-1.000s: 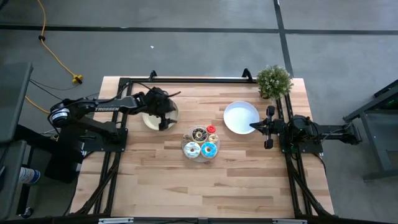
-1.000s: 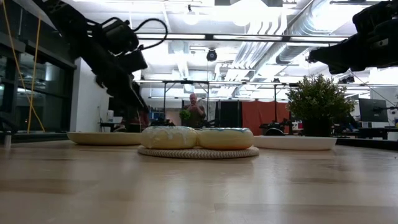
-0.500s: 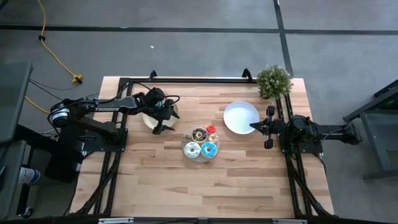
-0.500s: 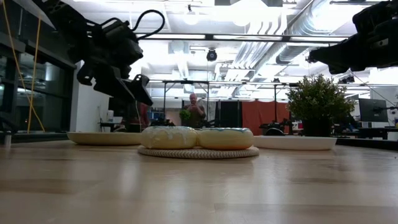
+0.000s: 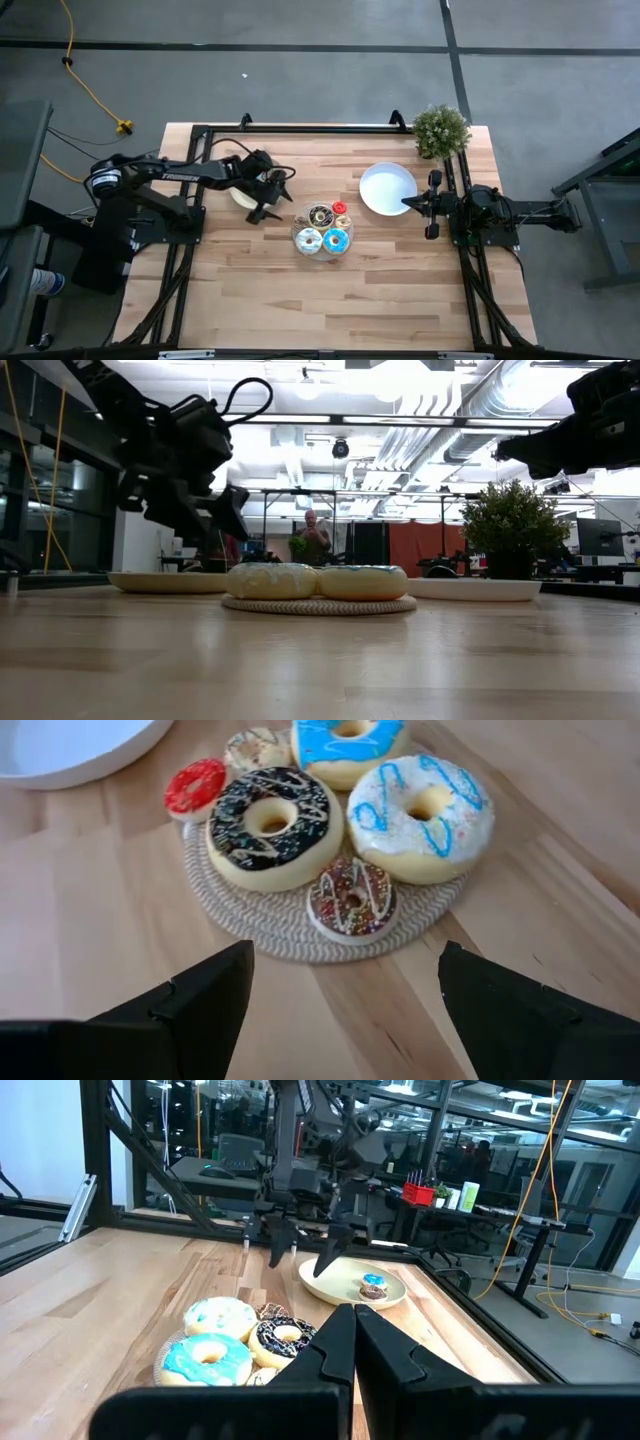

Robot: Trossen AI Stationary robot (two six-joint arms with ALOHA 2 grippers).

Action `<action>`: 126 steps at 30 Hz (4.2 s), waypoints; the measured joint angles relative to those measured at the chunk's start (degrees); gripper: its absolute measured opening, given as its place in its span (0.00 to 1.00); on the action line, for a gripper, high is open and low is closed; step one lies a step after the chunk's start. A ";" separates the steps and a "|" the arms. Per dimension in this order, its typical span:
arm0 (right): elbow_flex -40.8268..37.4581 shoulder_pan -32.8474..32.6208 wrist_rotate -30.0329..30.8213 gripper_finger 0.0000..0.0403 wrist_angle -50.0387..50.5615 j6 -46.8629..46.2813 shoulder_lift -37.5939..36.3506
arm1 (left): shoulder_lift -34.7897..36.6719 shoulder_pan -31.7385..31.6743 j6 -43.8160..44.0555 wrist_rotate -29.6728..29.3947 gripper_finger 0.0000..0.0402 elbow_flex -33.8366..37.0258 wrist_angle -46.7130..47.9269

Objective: Pick & Place donuts
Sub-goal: Put the small brown donut on the brown plate

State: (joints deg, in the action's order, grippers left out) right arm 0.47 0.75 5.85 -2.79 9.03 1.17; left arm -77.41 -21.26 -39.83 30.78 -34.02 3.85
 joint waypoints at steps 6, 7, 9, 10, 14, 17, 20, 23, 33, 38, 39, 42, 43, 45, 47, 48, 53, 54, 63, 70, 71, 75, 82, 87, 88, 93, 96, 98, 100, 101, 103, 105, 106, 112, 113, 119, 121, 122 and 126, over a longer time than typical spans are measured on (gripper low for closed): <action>0.00 0.00 0.00 0.00 0.00 0.00 0.00 | -3.28 0.81 -0.47 0.78 0.77 0.00 -3.97; 0.00 0.00 0.00 0.00 0.01 0.00 0.00 | -3.70 0.79 -0.48 1.49 0.77 0.02 -4.33; 0.00 0.00 0.00 0.00 0.00 -0.01 0.00 | -4.63 0.81 -0.48 1.93 0.77 0.02 -5.29; 0.00 0.00 0.00 0.00 0.02 0.01 0.00 | -5.12 1.02 -0.47 1.91 0.77 0.02 -5.46; 0.00 0.00 0.00 0.00 0.00 0.00 0.00 | -6.82 1.37 -0.81 3.38 0.77 0.04 -7.16; 0.00 0.00 0.00 0.00 0.00 0.01 0.00 | -8.45 1.88 -0.90 3.47 0.77 0.07 -8.48; 0.00 0.00 0.00 0.00 0.00 0.00 0.00 | -9.56 2.16 -0.90 3.94 0.77 0.09 -9.93; 0.00 0.00 0.00 0.00 0.00 -0.01 0.00 | -10.34 2.30 -0.90 3.98 0.77 1.28 -13.25; 0.00 0.00 0.00 0.00 0.02 0.00 0.00 | -10.69 2.63 -0.45 3.10 0.77 5.03 -20.33; 0.00 0.00 0.00 0.00 0.00 -0.01 0.00 | -10.71 2.63 -0.43 2.83 0.77 5.01 -20.45; 0.00 0.00 0.00 0.00 0.01 0.01 -0.01 | -11.11 2.65 -0.43 2.84 0.77 4.98 -20.71; 0.00 0.00 0.00 0.00 0.00 0.01 0.00 | -13.23 3.07 -0.15 2.50 0.77 4.79 -21.29; 0.00 0.00 0.00 0.00 0.01 -0.01 0.00 | -13.80 3.22 0.14 2.52 0.77 4.79 -22.54; 0.00 0.00 0.00 0.00 0.00 0.01 0.00 | -15.01 3.44 1.20 2.24 0.77 4.72 -25.13; 0.00 -0.02 0.00 0.00 0.01 -0.01 0.00 | -15.60 3.39 2.63 1.40 0.77 4.72 -26.37; 0.00 0.00 0.00 0.00 0.00 0.00 -0.01 | -15.67 3.38 3.18 1.25 0.77 4.73 -26.88; 0.00 0.00 0.00 0.00 0.02 -0.01 -0.02 | -15.82 3.30 4.04 1.52 0.77 4.72 -26.76; 0.00 0.00 0.00 0.00 0.00 0.01 0.00 | -15.82 3.31 4.04 1.83 0.77 4.72 -26.91; 0.00 -0.01 0.00 0.00 0.01 0.01 -0.01 | -16.28 4.30 3.83 1.81 0.77 4.72 -27.11; 0.00 0.00 0.00 0.00 0.00 0.00 -0.02 | -18.87 4.77 4.15 1.15 0.77 3.32 -27.92; 0.00 0.00 0.00 0.00 0.00 0.01 0.00 | -19.00 4.79 4.25 1.17 0.77 2.95 -27.90; 0.00 0.00 0.00 0.00 0.00 0.01 0.00 | -19.02 4.79 4.28 0.60 0.77 2.25 -27.82; 0.00 0.00 0.00 0.00 0.00 0.01 0.00 | -19.03 4.79 4.30 1.01 0.77 2.25 -26.34; 0.00 0.00 0.00 0.00 0.00 0.00 -0.02 | -19.02 4.79 4.30 1.08 0.77 2.25 -26.02; 0.00 0.00 0.00 0.00 0.00 0.00 -0.01 | -19.01 4.79 4.30 1.08 0.77 2.25 -25.99; 0.00 0.00 0.00 0.00 0.00 0.01 -0.02 | -19.03 4.79 4.30 1.08 0.77 2.27 -26.01; 0.00 -0.01 0.00 0.00 0.00 0.00 -0.01 | -19.03 4.79 4.32 1.08 0.77 2.27 -25.99; 0.00 0.00 0.00 0.00 0.01 0.00 0.00 | -19.01 4.79 4.32 1.08 0.77 2.25 -26.01; 0.00 0.00 0.00 0.00 0.01 0.00 -0.01 | -19.01 4.79 4.32 1.10 0.77 2.25 -26.01; 0.00 0.00 0.00 0.00 0.00 -0.01 0.00 | -19.02 4.79 4.32 1.12 0.77 2.25 -26.00; 0.00 0.00 0.00 0.00 0.00 0.00 -0.01 | -19.03 4.79 4.34 1.21 0.77 2.26 -25.86; 0.00 0.00 0.00 0.00 0.00 0.01 0.00 | -19.04 4.79 4.34 1.21 0.77 2.27 -25.63; 0.00 0.00 0.00 0.00 0.00 0.00 -0.01 | -19.27 4.79 4.44 1.23 0.77 2.25 -25.73; 0.00 0.00 0.00 0.00 0.00 -0.01 0.00 | -21.84 4.81 7.99 1.50 0.77 0.62 -26.63; 0.00 0.00 0.00 0.00 0.02 0.01 -0.02 | -22.07 4.81 8.36 1.47 0.77 0.40 -26.73; 0.00 0.00 0.00 0.00 0.01 0.01 -0.02 | -22.18 4.81 8.67 1.51 0.77 0.15 -26.34; 0.00 0.00 0.00 0.00 0.00 0.00 -0.01 | -22.18 4.81 8.67 1.66 0.76 0.15 -26.28; 0.00 0.00 0.00 0.00 0.00 0.01 -0.02 | -22.18 4.81 8.67 1.68 0.75 0.15 -26.23; 0.00 0.00 0.00 0.00 0.01 0.00 -0.02 | -22.18 4.80 8.79 1.77 0.67 0.15 -26.16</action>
State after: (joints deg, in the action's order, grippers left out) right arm 0.47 0.75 5.85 -2.78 9.02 1.15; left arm -99.59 -16.46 -31.03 32.55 -33.87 -22.31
